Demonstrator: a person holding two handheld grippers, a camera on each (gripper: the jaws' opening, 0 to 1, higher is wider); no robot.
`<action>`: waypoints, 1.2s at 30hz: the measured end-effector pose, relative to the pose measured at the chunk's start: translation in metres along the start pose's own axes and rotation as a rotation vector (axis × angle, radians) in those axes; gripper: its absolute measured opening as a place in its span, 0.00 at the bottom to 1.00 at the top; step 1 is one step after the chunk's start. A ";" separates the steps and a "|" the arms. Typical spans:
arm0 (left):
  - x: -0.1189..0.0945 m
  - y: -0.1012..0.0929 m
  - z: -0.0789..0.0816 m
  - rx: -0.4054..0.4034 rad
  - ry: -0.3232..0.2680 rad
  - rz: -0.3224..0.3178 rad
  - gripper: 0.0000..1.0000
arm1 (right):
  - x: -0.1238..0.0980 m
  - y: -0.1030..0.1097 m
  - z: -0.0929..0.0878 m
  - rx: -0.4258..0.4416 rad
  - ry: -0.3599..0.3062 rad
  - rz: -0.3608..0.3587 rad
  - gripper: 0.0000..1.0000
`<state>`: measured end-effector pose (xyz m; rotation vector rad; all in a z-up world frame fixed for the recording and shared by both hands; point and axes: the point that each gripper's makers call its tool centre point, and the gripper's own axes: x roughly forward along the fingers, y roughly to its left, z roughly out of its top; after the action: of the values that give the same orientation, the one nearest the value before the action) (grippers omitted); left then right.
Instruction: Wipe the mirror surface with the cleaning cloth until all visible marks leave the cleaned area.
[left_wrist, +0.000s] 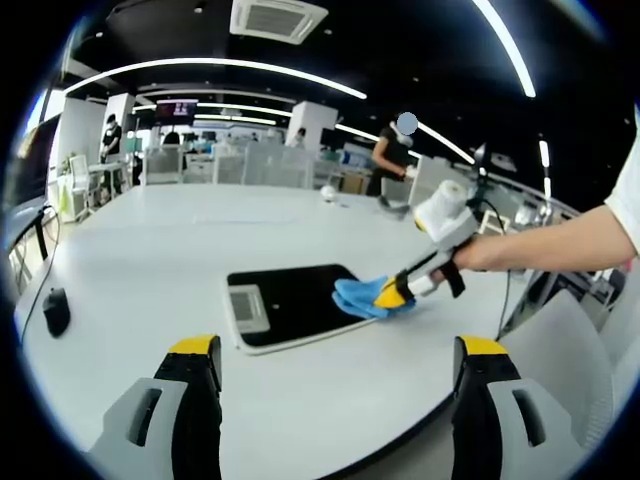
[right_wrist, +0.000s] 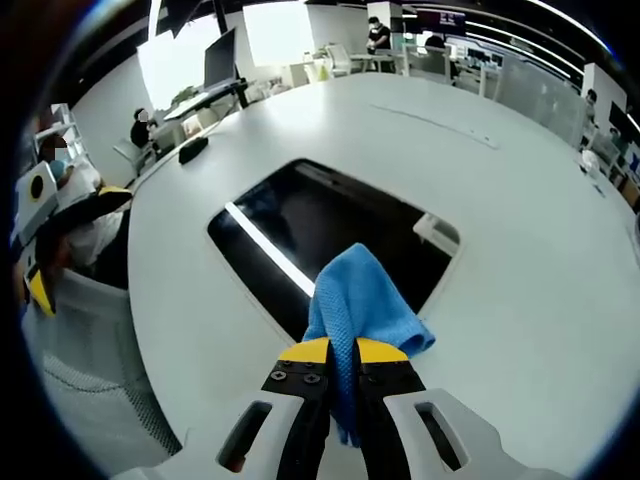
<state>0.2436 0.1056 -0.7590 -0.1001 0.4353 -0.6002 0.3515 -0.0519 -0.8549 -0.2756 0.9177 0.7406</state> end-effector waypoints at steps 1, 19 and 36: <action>0.000 0.000 0.000 0.000 0.000 -0.001 0.97 | 0.001 0.001 0.001 0.001 -0.001 0.003 0.03; 0.000 0.000 0.001 -0.004 -0.004 -0.002 0.97 | 0.011 0.023 0.013 -0.016 -0.012 0.041 0.03; 0.000 -0.001 0.000 -0.001 0.001 -0.012 0.96 | 0.016 0.031 0.019 -0.034 -0.017 0.048 0.03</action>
<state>0.2425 0.1048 -0.7590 -0.1030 0.4364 -0.6115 0.3480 -0.0130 -0.8536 -0.2773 0.8995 0.8025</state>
